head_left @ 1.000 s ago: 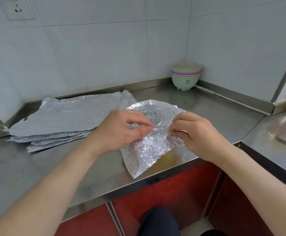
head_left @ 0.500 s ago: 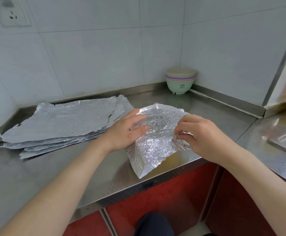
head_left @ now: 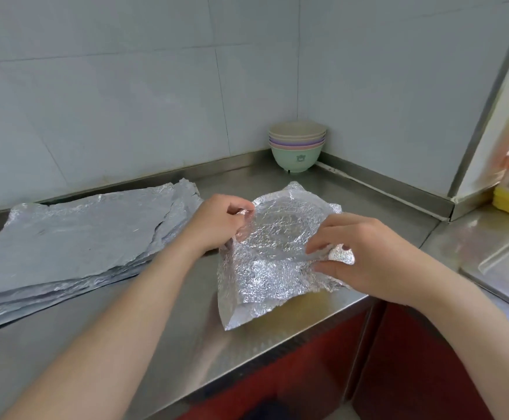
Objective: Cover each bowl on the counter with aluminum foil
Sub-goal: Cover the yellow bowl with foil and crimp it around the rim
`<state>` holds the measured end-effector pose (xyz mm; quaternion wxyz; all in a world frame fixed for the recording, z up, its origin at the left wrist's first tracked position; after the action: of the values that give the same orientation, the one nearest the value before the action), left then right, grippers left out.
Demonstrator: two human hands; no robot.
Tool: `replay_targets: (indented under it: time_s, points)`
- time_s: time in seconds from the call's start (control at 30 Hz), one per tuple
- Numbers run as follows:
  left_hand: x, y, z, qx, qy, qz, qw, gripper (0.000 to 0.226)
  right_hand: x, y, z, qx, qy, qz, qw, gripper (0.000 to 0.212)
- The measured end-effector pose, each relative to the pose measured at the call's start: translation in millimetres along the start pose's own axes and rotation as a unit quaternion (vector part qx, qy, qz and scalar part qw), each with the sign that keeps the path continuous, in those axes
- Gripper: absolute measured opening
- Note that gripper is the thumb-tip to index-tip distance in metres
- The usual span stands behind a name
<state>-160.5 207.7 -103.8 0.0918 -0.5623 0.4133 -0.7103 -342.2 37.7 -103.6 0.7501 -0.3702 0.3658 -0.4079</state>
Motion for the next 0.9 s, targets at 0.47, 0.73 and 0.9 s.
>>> replay_targets:
  time_s: [0.47,0.73,0.9]
  points:
    - [29,3,-70,-0.043,0.173,0.092,0.98,0.01,-22,5,-7,0.045,0.025,-0.03,0.998,0.008]
    - [23,14,-86,-0.012,0.2,0.049,0.978,0.008,-30,7,-1,0.035,0.0,0.0,0.999,0.009]
    - [15,18,-85,0.018,0.249,0.085,0.965,0.01,-27,13,4,0.022,-0.016,-0.019,0.999,0.01]
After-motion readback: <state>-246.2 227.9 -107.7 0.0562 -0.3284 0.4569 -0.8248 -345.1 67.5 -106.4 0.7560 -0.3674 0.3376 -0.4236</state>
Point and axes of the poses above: each hand's wrist, its own z-axis towards the middle knuckle, its own y-axis out of the palm, x = y × z, the point moved 2 cm from there along z, towards the middle knuckle, and after that the axes turned 10 degrees about -y, right-handed, at the moved point
